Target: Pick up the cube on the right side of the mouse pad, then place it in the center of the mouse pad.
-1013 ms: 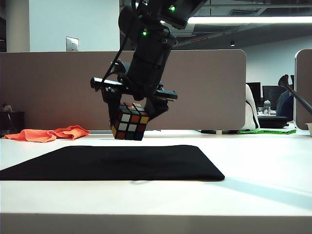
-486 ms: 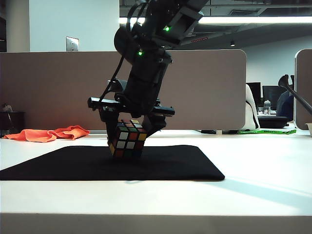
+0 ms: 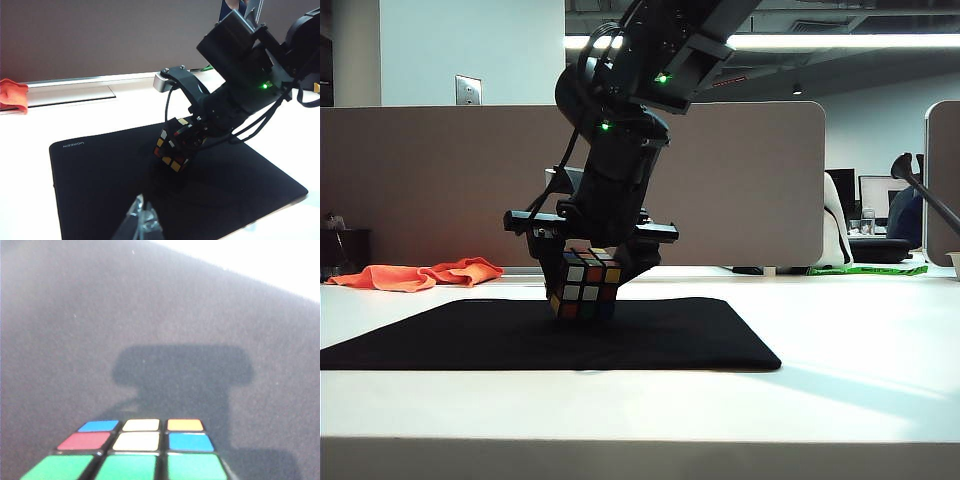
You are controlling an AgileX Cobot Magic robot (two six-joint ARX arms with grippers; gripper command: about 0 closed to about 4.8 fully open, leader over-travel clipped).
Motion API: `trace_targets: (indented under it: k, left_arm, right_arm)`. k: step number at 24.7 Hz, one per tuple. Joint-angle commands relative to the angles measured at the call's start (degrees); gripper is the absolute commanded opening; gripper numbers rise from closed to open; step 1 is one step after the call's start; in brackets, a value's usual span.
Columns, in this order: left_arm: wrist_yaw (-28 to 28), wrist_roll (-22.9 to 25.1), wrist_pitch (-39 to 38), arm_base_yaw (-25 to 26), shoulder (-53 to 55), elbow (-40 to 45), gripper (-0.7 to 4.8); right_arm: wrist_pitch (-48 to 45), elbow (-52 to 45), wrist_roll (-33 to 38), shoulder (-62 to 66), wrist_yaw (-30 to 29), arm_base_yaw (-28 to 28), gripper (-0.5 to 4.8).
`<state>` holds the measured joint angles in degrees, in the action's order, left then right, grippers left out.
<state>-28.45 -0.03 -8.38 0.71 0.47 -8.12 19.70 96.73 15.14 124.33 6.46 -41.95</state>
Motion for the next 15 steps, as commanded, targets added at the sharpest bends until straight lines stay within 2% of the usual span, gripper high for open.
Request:
trace_targets:
  k: [1,7,12,14,15]
  left_arm:
    - [-0.04,0.02,0.70,-0.04,0.02,-0.22,-0.06]
    - [-0.07,0.00,0.70,-0.04,0.02,-0.24,-0.06]
    - [-0.09,0.00,0.68,-0.04,0.02,-0.24,-0.06]
    - [-0.09,0.00,0.68,-0.04,0.02,-0.24,-0.06]
    - [-0.09,0.00,0.66,-0.04,0.02,-0.24,-0.06]
  right_arm:
    - [-1.60,0.20,0.07,-0.28,-0.09,-0.11,3.15]
    - [-1.55,0.20,0.04,-0.28,-0.15,-0.07,3.39]
    - [-2.14,0.20,0.04,-0.28,-0.13,-0.04,3.39]
    - [-3.10,0.20,0.04,-0.28,-0.13,-0.04,3.83]
    - [-3.52,0.22,0.02,-0.28,-0.13,-0.04,3.83]
